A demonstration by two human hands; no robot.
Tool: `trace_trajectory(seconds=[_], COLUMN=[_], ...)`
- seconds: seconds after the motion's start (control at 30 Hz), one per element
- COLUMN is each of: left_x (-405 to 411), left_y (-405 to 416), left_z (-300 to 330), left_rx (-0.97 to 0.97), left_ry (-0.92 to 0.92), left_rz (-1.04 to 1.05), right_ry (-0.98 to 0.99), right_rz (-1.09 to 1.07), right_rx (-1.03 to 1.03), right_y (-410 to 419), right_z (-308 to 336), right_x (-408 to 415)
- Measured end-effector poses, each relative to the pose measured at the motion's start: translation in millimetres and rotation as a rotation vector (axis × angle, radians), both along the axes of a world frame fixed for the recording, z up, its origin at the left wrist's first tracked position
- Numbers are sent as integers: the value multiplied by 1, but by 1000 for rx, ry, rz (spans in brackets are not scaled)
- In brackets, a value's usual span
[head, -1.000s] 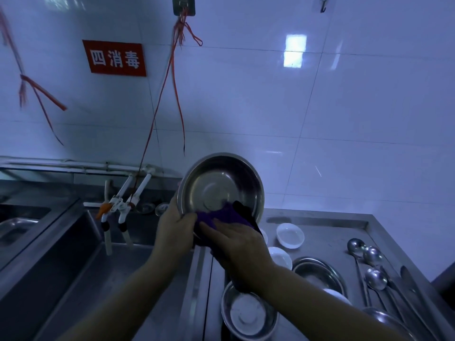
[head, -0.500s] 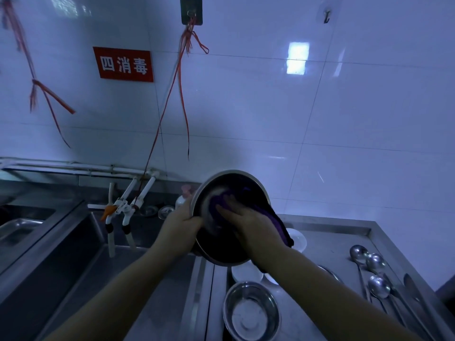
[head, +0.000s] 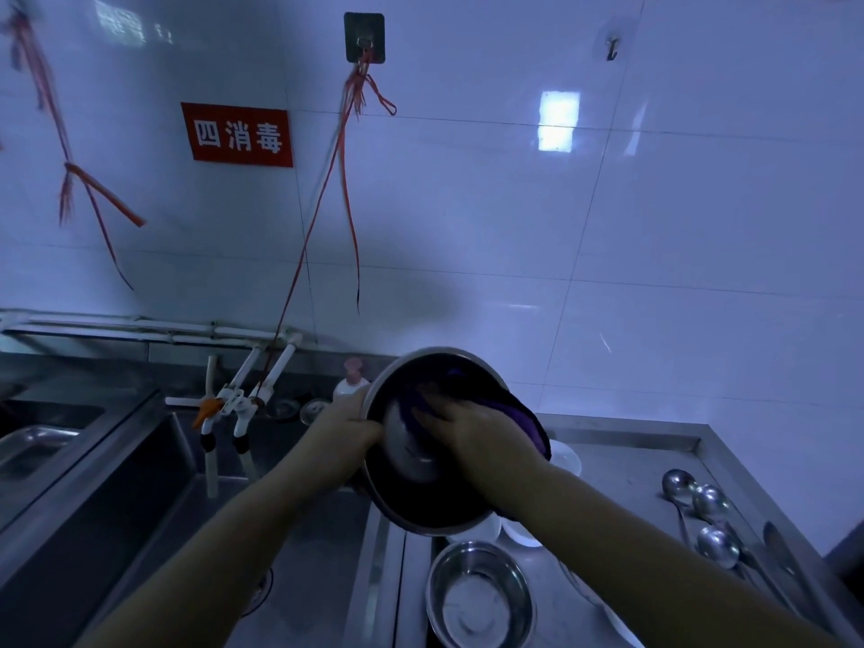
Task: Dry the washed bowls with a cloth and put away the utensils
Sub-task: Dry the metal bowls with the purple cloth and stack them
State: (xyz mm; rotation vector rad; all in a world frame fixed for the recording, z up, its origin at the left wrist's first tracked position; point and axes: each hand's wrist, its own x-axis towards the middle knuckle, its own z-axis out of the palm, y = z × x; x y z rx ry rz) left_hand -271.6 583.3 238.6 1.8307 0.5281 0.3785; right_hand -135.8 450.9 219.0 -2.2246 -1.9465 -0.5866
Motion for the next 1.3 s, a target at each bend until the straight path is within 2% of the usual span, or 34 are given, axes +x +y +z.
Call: trace_trajectory(seconds=[0.1,0.17,0.3,0.43,0.57,0.63,0.7,0.83,0.97,1.03,1.1,1.17,1.23,1.3], left_x=[1,-1,-7,-8,0,4,3,-5,-7,-4,-5,-12,-16,-17], left_y=[1,5,16,18,9,3,3,24,34,38,36,23,9,0], left_z=[-3,-1,9,13,5,-3,-7,1,9,6,-1,-7,-10,-12], left_rx=[-9,12,122,105,-74,-146,-161,-67,-56,120,516,1011,1375,1453], left_ry=[42,63,55,-35,-118,-111,-87,45,171,229,276,200,49,-20], left_rz=[-29,-36,12,50,119,121,106,-34,-61,-39,40,47,-93,-295], right_ry=[-154,-206,-304,-100,179,204,93,-215,-300,-256,-174,-94,-52,-6], right_rz=[201,238,15,-53,7,28,69,214,281,282,251,204,181,186], right_rx=[-23,-24,32,132,334,334,330,435,433,385,322,261,225,213], right_y=[5,4,-9,-21,-23,-21,-21,-33,-32,-30,-30,-31,-32,-31], right_z=[5,7,0,-21,-47,-59,-63,-55,-43,-38,-36,-33,-30,-25], right_x=[-3,1,12,3,-31,-43,-38,1,18,20,21,23,24,24])
